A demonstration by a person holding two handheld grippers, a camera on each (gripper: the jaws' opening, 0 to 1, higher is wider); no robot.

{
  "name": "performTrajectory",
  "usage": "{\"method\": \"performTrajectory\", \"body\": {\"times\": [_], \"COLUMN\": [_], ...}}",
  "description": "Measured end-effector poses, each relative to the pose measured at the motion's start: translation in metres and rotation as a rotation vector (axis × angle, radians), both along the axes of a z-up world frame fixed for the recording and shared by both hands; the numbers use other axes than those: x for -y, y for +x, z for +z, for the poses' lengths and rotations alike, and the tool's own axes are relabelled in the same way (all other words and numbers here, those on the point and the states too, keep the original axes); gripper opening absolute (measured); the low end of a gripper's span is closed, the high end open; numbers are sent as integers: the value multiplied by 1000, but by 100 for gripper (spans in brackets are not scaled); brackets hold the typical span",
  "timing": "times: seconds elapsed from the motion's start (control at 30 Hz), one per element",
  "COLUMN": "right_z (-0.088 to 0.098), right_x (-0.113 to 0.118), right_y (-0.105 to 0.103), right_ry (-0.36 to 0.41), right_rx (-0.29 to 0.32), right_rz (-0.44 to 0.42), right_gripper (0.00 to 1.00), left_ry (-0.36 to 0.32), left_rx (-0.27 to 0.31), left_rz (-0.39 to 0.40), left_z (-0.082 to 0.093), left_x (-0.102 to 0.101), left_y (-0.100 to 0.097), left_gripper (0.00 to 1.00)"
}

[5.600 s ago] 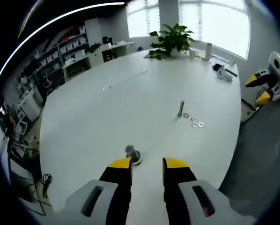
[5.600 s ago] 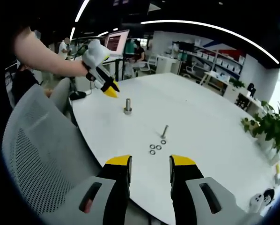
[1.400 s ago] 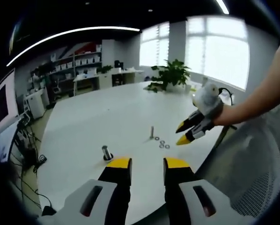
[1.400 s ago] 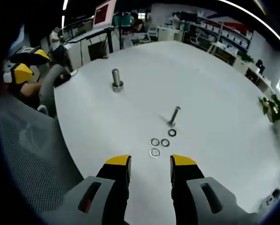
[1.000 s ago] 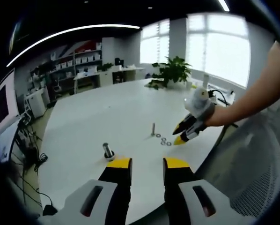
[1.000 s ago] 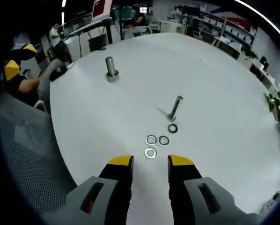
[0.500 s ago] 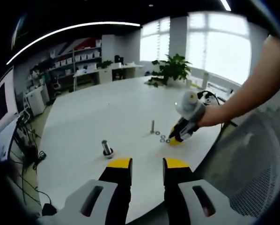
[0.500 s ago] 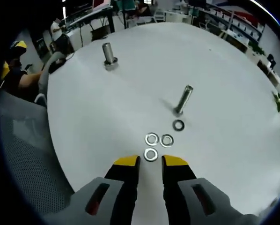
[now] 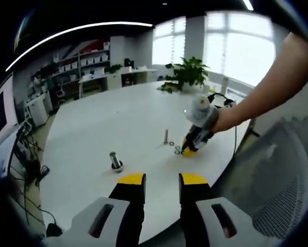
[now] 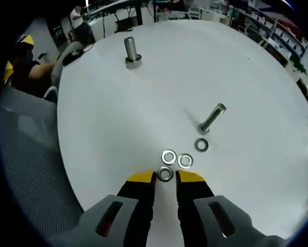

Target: Place the washer onto the threaded stud by aligning its center hole with the stud, sliding it down to the base, and recovering from edge contact or off-axis alignment until the washer reaches the visible bottom stop.

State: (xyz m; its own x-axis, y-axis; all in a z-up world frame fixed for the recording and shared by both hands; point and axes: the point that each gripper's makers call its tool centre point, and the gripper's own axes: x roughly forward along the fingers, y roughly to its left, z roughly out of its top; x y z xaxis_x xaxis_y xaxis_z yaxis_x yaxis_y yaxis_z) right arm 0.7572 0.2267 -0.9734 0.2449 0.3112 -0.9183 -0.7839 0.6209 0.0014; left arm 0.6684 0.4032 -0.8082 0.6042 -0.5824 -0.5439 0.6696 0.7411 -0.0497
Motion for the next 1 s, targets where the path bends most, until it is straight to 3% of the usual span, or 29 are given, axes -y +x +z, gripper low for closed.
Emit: {"method": "performTrajectory", "body": {"times": [0.4, 1.0], "right_z": [-2, -4], "right_x": [-2, -1], "right_y": [-2, -1], "right_ry": [-85, -166], "right_rx": [-35, -93], "right_rz": [47, 21], "right_gripper": [16, 15], "left_ry": [-6, -17], "left_rx": [-1, 9], "left_rz": [-14, -21], "left_z": [1, 4], "left_x": [3, 4], "left_y": [-1, -2], "left_gripper": [23, 22]}}
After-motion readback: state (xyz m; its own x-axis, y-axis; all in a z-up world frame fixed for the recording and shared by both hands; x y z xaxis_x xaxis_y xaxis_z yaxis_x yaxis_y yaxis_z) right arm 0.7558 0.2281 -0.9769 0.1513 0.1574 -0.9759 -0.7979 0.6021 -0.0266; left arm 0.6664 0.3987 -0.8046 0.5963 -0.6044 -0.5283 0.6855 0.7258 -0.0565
